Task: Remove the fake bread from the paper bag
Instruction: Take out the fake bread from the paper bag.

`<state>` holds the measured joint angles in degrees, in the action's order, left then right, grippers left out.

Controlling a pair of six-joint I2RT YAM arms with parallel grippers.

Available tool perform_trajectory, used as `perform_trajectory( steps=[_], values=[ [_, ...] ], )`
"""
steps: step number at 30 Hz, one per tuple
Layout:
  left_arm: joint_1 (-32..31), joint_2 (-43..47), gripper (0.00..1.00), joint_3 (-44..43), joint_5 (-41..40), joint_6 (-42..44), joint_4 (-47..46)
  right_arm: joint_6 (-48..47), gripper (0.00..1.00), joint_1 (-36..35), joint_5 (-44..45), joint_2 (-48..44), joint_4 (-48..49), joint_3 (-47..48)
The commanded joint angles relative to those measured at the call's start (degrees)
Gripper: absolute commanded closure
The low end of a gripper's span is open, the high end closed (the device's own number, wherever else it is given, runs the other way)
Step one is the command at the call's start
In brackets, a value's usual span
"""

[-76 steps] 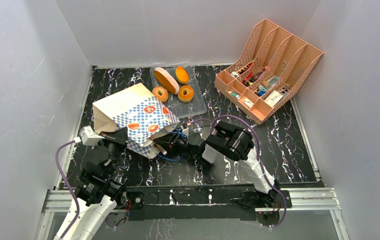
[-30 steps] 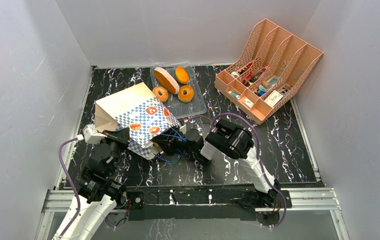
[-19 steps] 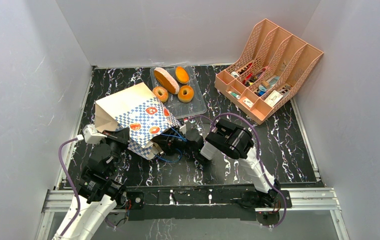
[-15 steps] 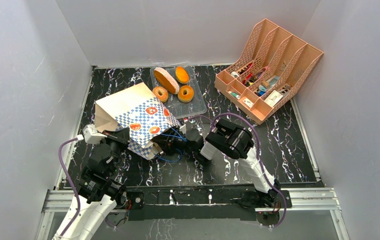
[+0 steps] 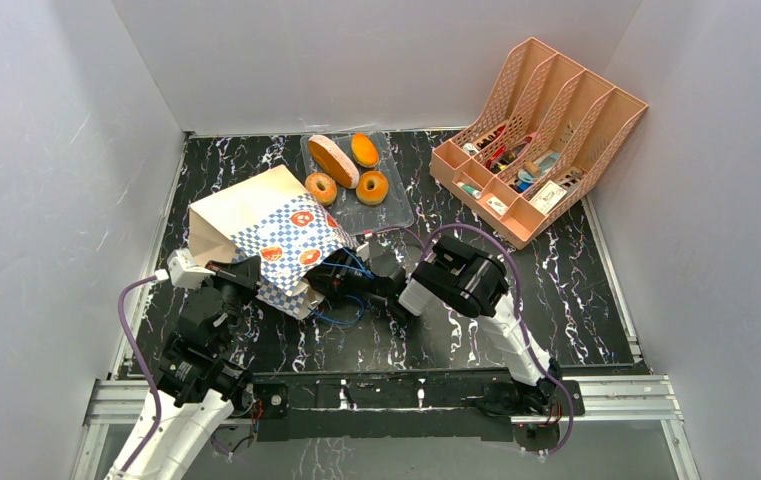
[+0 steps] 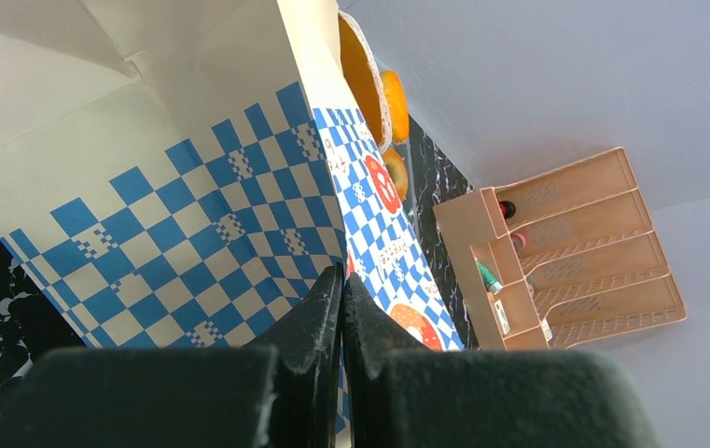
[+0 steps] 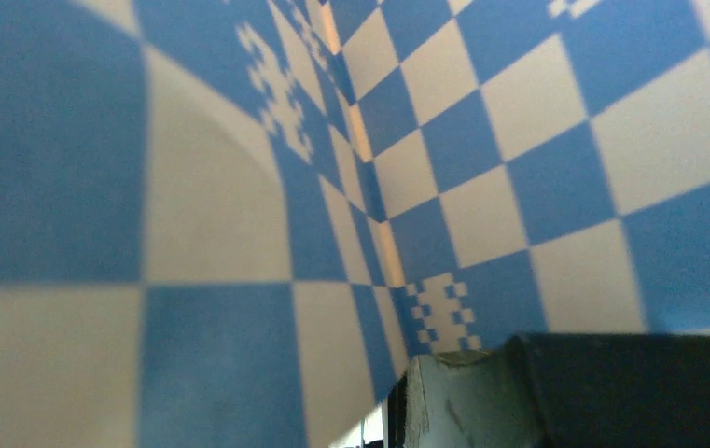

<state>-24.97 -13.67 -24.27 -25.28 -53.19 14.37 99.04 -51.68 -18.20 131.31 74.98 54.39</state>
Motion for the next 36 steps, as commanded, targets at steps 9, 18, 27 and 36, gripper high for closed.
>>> perform_trajectory(
  steps=[9,18,27,36],
  values=[
    [-0.24,0.55,1.0,0.35,1.09,-0.32,-0.49,-1.05,0.65,0.09,-1.12,-2.58,4.23,-1.72],
    [-0.25,0.59,1.0,0.54,1.27,-0.38,-0.74,-2.39,0.65,0.19,-1.05,-3.59,4.39,-3.79],
    [-0.3,0.46,1.0,0.81,1.68,-0.75,-0.66,-2.28,0.65,0.59,-1.65,-2.46,3.25,-0.35],
    [-0.25,0.66,1.0,0.83,1.77,-0.95,-0.57,-2.36,0.65,0.88,-2.19,-2.43,1.7,0.68]
  ],
)
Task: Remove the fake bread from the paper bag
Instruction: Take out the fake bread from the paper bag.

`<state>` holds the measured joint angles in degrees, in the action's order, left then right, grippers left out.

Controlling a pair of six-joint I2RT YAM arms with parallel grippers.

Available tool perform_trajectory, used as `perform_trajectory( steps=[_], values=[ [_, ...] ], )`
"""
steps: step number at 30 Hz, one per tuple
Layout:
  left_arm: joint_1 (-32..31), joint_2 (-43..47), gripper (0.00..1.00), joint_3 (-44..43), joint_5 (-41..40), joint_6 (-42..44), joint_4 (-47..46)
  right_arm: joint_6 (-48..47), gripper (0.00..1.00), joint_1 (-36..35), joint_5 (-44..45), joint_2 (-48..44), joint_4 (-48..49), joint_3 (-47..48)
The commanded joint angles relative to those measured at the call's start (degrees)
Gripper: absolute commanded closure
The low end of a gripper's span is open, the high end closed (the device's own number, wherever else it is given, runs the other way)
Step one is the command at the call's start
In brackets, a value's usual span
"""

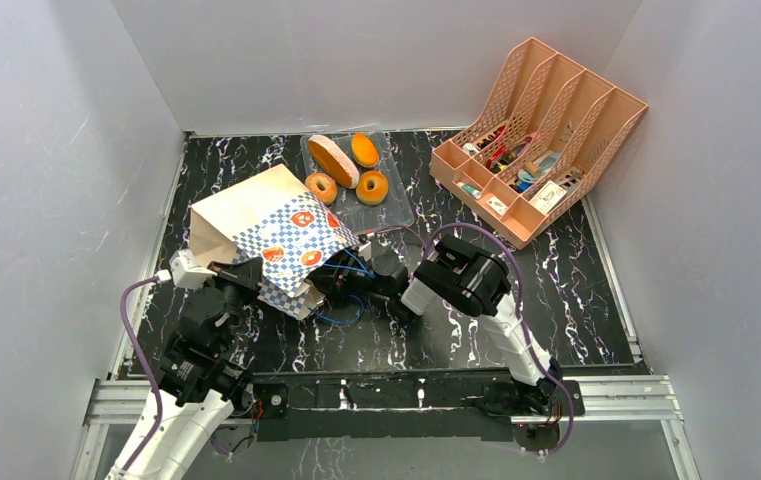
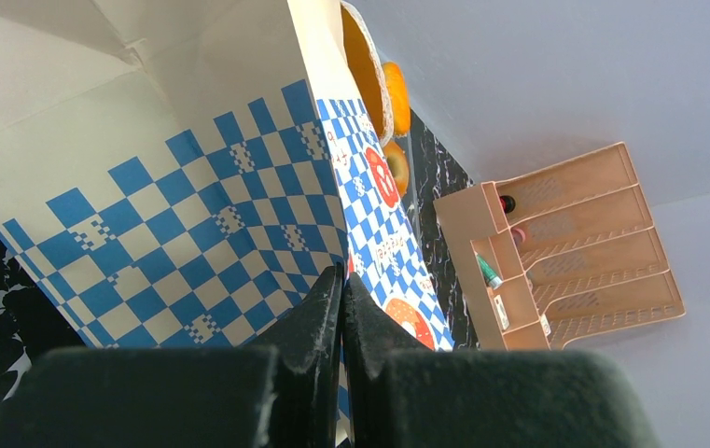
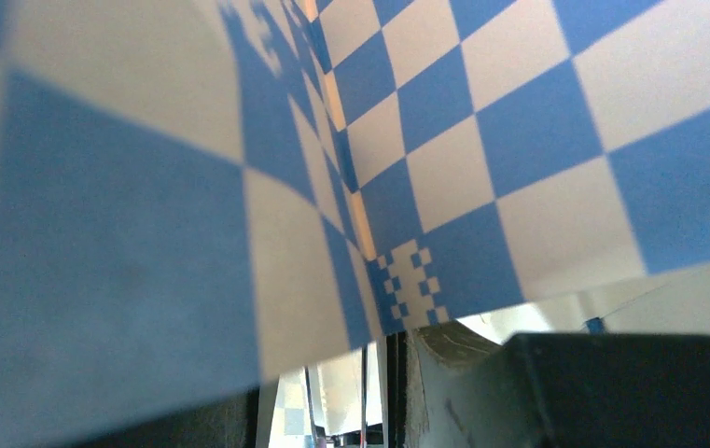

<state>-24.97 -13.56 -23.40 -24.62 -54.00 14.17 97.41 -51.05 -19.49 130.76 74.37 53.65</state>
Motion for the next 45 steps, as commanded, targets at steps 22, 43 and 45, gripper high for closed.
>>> perform_trajectory(
  steps=[22,43,45],
  values=[
    [-0.25,0.93,1.0,0.37,1.46,-0.5,-0.5,-1.21,0.65,0.16,-0.83,-2.01,1.32,-0.26],
    [-0.26,1.35,1.0,0.63,1.95,-0.91,-0.2,-1.77,0.65,-0.02,-0.64,-1.35,1.56,0.96],
    [-0.25,1.35,1.0,0.72,2.03,-1.06,-0.2,-1.78,0.64,-0.02,-0.71,-1.15,1.28,1.49]
  ],
)
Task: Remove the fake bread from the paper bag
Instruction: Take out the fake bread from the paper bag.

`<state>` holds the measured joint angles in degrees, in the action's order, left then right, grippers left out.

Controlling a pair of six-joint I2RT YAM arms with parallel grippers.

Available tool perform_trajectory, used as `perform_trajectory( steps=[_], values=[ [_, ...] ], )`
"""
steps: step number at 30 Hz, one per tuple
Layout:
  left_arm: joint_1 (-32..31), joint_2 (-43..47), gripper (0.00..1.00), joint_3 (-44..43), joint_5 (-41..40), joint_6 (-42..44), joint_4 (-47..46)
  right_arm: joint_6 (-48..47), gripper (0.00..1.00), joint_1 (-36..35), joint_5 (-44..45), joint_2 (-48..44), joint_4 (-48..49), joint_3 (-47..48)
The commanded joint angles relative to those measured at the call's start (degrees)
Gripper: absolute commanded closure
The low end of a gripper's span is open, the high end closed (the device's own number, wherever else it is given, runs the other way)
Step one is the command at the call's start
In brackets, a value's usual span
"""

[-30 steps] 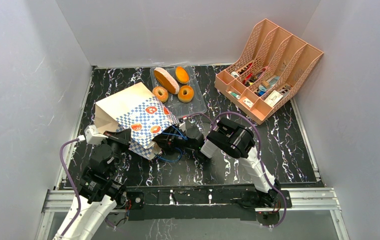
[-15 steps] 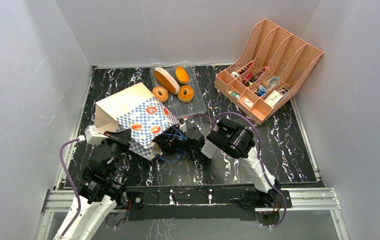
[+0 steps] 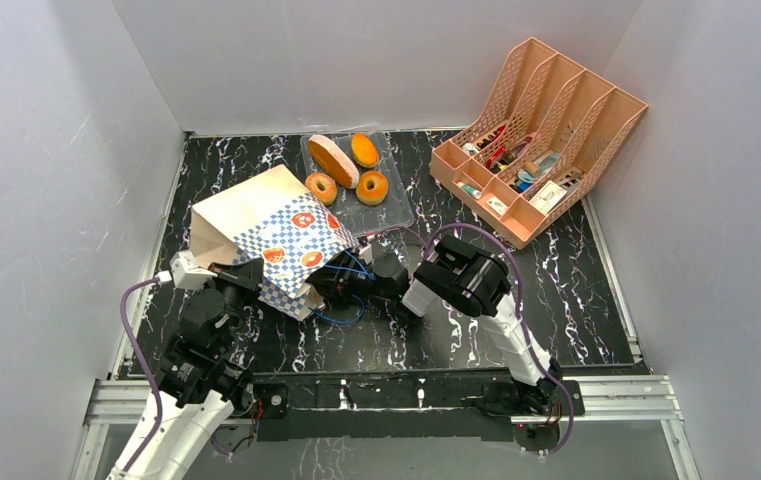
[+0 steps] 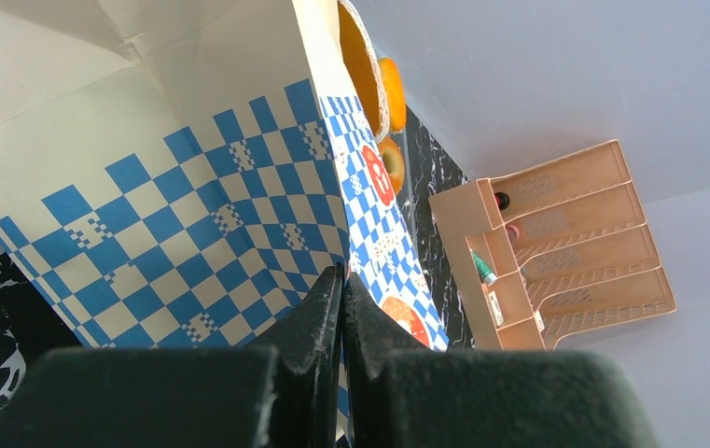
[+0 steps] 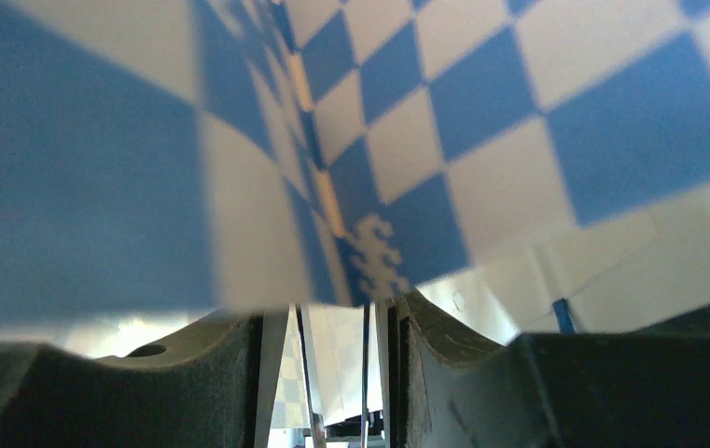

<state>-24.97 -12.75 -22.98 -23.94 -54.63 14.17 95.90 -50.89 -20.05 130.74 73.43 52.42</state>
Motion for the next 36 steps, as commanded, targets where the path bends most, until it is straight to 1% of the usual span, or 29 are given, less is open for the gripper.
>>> perform_trajectory(
  steps=[1,6,13,17,36],
  values=[
    [-0.25,0.45,1.0,0.31,1.43,-0.47,-0.28,-0.31,0.64,-0.13,-0.14,-0.96,2.12,3.01],
    [-0.25,0.67,1.0,0.23,1.44,-0.55,-0.04,-0.42,0.64,-0.32,-0.32,-0.76,1.18,3.52],
    [-0.25,1.43,1.0,0.13,0.84,-0.39,0.63,-1.31,0.64,-0.43,0.07,-2.4,1.83,0.34],
    [-0.25,1.51,1.0,0.18,0.97,-0.38,0.59,-1.43,0.64,-0.43,-0.15,-2.24,1.42,0.02],
    [-0.25,0.93,1.0,-0.45,1.62,0.03,1.53,-1.94,0.64,-0.61,-1.24,-0.08,-2.51,7.14]
  ],
)
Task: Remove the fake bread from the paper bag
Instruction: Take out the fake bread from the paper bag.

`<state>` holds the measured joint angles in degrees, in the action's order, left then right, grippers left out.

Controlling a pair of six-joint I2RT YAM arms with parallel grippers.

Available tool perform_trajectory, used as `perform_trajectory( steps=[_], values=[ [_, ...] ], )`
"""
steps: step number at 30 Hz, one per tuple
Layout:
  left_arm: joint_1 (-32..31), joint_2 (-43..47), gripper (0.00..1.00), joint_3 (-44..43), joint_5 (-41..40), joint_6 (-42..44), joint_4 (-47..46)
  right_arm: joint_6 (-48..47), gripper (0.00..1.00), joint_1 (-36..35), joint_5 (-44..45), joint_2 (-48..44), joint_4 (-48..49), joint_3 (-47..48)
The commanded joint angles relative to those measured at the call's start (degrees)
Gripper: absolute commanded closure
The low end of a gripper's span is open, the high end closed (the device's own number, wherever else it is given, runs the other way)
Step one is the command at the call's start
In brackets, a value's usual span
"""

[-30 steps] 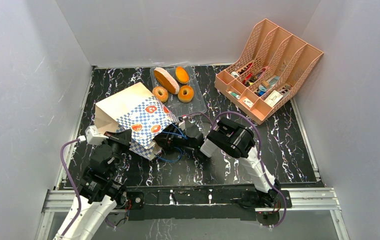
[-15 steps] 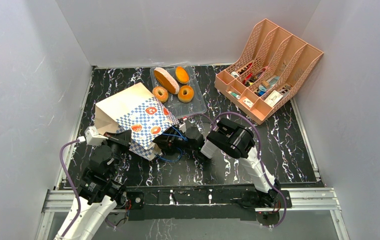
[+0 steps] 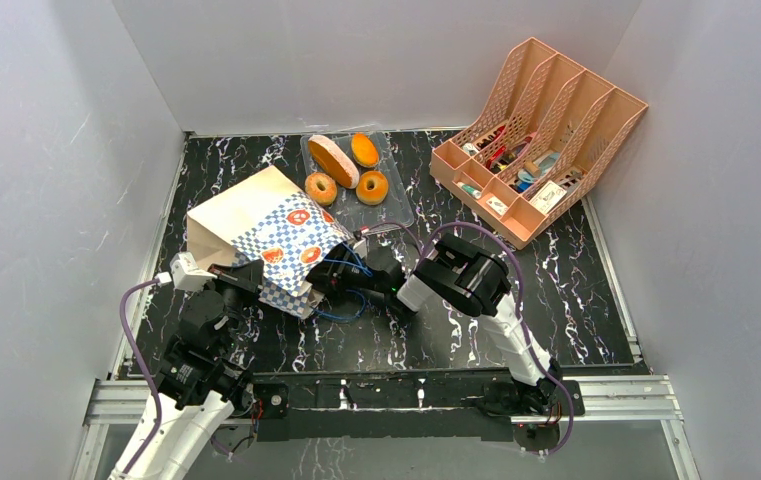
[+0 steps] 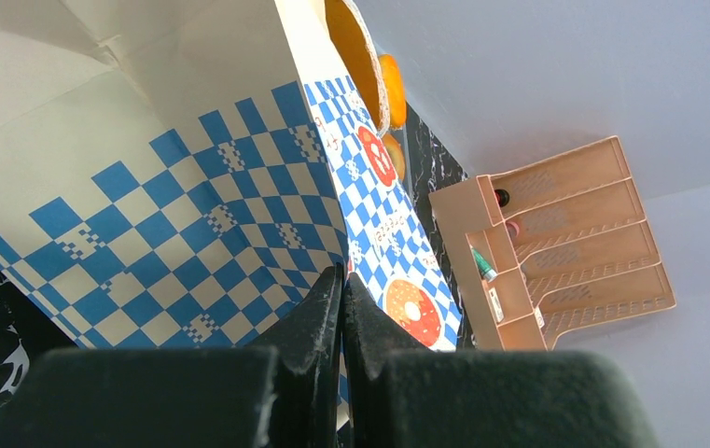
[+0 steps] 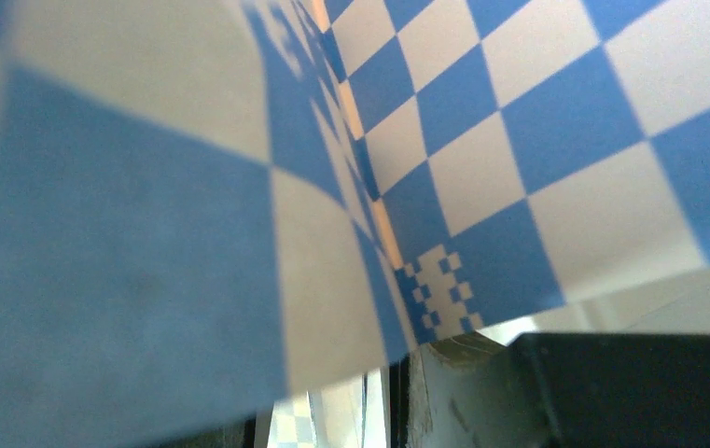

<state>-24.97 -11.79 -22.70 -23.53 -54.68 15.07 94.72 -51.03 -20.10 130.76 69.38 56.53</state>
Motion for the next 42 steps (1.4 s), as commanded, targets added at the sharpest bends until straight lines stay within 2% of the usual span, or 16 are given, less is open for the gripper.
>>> perform_trajectory(
  steps=[1,14,20,24,29,35,38,42],
  values=[
    [-0.26,0.04,1.0,-0.76,1.27,0.1,0.78,-0.71,0.64,-0.48,-1.54,0.16,1.28,3.39],
    [-0.25,1.98,1.0,-1.79,-0.5,1.72,2.88,-2.24,0.64,-0.65,-2.75,-2.21,-1.05,-2.0],
    [-0.23,1.68,1.0,-1.59,0.41,1.39,2.76,-1.91,0.64,-0.88,-3.13,-1.38,-0.72,-0.44],
    [-0.25,1.54,1.0,-1.82,0.83,1.5,2.96,-1.73,0.64,-1.09,-2.8,-0.89,-1.84,2.3],
    [-0.25,-2.7,1.0,-2.78,4.55,3.32,1.01,-2.18,0.63,-1.44,-3.51,0.41,-5.06,7.68],
    [-0.25,-7.63,1.0,-2.96,10.43,4.97,-2.32,-1.24,0.63,-1.44,-8.36,5.08,-7.75,16.17],
    [-0.25,-9.03,1.0,-3.35,11.37,5.26,-2.77,0.79,0.72,-1.42,-8.53,6.0,-3.12,15.87],
    [-0.25,-8.54,1.0,-3.84,10.34,5.05,-2.31,1.94,0.96,-0.99,-7.88,5.3,0.39,13.87]
  ],
)
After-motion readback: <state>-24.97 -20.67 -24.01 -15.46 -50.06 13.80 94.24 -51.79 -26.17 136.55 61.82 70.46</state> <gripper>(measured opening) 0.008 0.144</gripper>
